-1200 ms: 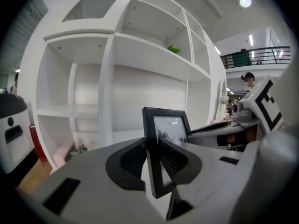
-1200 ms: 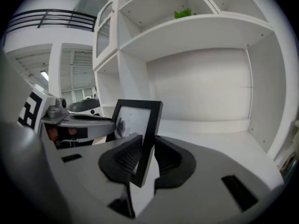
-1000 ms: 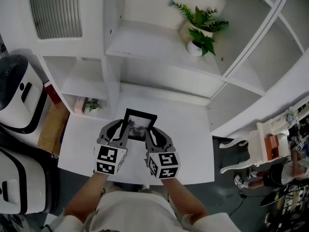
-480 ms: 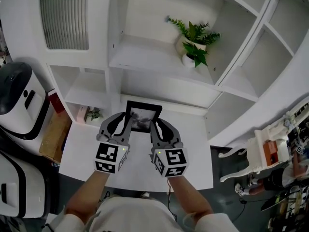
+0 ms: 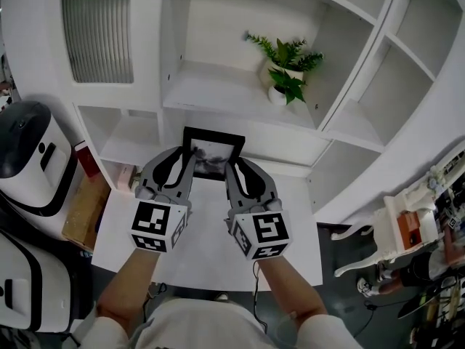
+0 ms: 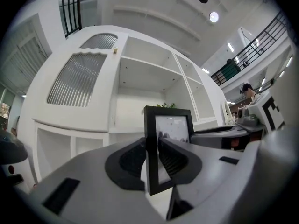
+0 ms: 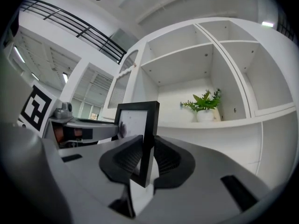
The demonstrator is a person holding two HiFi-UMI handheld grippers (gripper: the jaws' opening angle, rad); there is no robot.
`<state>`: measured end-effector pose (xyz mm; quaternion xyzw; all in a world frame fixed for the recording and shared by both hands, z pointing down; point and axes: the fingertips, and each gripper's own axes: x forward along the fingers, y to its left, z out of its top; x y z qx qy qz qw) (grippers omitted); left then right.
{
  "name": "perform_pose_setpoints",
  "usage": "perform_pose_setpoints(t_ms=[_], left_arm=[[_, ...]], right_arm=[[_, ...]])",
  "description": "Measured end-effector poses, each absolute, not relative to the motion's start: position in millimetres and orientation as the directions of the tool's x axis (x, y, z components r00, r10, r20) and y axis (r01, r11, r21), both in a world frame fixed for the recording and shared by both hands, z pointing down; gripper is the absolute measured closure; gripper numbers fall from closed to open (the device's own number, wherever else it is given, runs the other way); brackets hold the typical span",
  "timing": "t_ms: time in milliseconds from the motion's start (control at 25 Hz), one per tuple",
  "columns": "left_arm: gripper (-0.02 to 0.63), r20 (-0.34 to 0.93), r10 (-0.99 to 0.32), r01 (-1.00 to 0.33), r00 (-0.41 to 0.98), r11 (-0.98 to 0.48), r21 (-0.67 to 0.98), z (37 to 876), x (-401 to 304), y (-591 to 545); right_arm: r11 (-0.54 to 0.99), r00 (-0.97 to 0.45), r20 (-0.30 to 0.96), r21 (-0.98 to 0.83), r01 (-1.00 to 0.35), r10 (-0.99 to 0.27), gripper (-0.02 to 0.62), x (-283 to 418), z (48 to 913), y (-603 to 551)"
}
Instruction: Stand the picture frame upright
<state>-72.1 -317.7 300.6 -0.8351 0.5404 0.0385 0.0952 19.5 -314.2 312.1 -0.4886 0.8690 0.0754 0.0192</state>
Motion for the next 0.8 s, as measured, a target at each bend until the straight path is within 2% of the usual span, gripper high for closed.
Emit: perform_pose_setpoints(t_ms=[520,800], left_arm=[[0.515,-0.274,-0.874,-0.916,0.401,-0.372,-0.152,199,-67,-334],[0.514,-0.252,-0.895,-0.926,0.367,-0.327,-0.187,165,-60,-379]], right_arm=[[0.502,-0.533,-0.224,0.181,-0.846,-0.816,0.515,23,210,-332],[0.466,-0.503,-0.227,0.2,-0.862,-0.834,0.516,29,169,-374]])
